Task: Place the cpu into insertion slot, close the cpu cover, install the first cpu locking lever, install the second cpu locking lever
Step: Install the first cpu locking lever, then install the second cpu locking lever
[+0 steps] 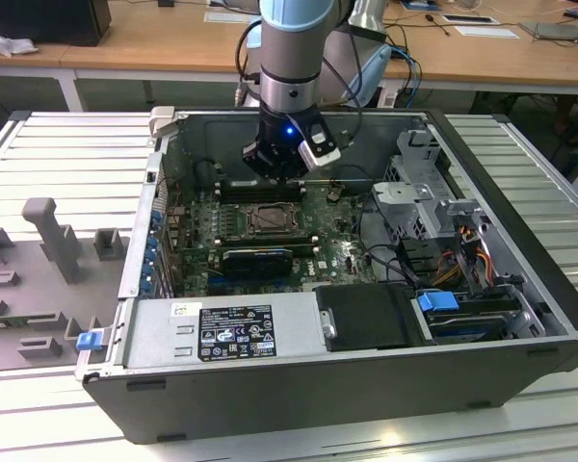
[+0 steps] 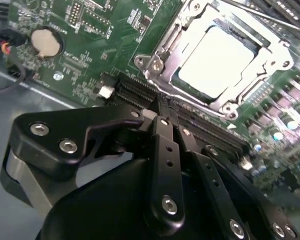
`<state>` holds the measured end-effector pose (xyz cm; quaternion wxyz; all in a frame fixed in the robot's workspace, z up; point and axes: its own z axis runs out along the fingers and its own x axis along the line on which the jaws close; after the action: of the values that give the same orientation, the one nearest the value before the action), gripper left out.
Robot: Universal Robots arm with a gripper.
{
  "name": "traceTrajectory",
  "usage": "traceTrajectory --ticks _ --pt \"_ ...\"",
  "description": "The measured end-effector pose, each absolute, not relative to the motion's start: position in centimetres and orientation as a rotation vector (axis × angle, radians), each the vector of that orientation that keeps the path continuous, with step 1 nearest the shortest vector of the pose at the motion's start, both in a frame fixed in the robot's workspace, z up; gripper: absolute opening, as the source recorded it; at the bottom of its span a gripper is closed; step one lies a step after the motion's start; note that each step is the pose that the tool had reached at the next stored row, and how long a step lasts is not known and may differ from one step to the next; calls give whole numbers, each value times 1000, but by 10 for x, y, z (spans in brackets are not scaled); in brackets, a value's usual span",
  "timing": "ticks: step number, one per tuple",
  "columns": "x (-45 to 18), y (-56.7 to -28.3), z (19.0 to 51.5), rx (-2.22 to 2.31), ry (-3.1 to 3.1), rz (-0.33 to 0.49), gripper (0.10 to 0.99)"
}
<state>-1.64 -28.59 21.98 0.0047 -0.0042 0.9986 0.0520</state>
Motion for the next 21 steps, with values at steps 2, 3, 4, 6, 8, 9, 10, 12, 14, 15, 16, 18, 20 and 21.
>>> traceTrajectory --ticks 2,3,4,6,8,9,10,12,14,15,16,18,20,21 --pt "-16 -286 222 -14 3128 164 106" --pt "-16 -287 222 -14 3128 163 106" --pt "-16 -289 222 -13 3128 163 106" --pt "-16 -290 222 -13 3128 163 106" --pt "-16 -291 222 -13 3128 163 106" --pt "-16 -291 222 -13 3128 163 106" --pt "-16 -292 222 -13 3128 163 106" --pt "-16 -293 222 -13 3128 163 106" --pt "-16 -294 222 -13 3128 163 106" --pt "-16 -295 222 -13 3128 163 106" --pt "-16 -295 222 -13 3128 163 106" --pt "-16 -296 226 -13 3128 163 106" --pt "-16 -296 226 -13 3128 163 106" --pt "-16 -296 226 -13 3128 163 106"
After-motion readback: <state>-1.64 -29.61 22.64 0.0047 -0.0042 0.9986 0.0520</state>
